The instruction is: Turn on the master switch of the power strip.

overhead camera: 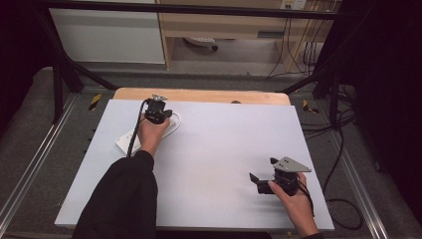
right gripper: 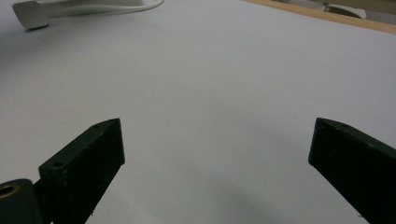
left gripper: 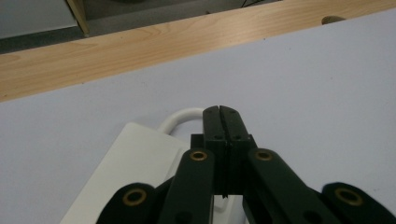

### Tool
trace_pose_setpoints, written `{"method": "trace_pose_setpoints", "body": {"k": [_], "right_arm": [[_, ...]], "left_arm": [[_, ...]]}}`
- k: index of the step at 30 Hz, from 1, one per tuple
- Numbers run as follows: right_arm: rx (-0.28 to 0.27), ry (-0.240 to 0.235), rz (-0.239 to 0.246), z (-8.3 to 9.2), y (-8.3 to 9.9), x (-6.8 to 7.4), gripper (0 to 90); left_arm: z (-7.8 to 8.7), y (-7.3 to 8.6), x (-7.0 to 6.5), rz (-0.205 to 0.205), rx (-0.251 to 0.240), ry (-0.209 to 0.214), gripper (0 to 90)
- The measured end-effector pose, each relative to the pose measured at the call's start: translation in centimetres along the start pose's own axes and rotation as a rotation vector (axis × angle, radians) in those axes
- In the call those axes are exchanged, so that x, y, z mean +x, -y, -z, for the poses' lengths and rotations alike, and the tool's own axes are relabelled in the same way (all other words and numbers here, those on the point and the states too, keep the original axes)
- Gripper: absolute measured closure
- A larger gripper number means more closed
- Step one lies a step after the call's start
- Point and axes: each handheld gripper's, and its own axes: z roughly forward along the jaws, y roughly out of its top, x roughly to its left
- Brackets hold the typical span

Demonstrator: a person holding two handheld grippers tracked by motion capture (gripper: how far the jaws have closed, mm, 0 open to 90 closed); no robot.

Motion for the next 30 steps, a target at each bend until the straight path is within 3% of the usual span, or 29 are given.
{"method": "trace_pose_setpoints", "body": {"k": [2,3,6,9,12,17,23,30], "right_arm": [[0.001,-0.001,-0.001,0.0,0.0,0.0,3.9],[0.001,-0.002,-0.002,0.0,0.0,0.0,3.8],[-0.009,-0.006,-0.013,0.0,0.0,0.0,3.7],[-0.011,-0.005,-0.023,0.1,0.0,-0.1,3.8],[-0.011,-0.003,-0.021,0.1,0.0,-0.2,3.8],[-0.009,-0.002,-0.021,0.0,0.0,-0.1,3.8],[-0.011,-0.001,-0.019,0.0,0.0,-0.2,3.7],[-0.009,-0.008,-0.023,0.0,0.0,-0.1,3.4]], "left_arm": [[0.2,-0.1,0.0,0.004,-0.014,0.005,89.5],[0.2,-0.2,0.0,0.011,-0.019,0.005,83.6],[0.4,-0.3,-0.1,0.025,-0.026,0.021,79.1],[0.6,-0.3,-0.2,0.007,-0.028,0.018,73.4],[0.4,-0.3,-0.2,0.043,-0.028,0.049,62.9],[0.6,-0.4,-0.1,0.044,-0.04,0.053,51.8],[1.3,-0.7,0.0,0.06,-0.1,0.049,37.6],[1.9,-1.0,0.0,0.082,-0.114,0.069,23.8]]}}
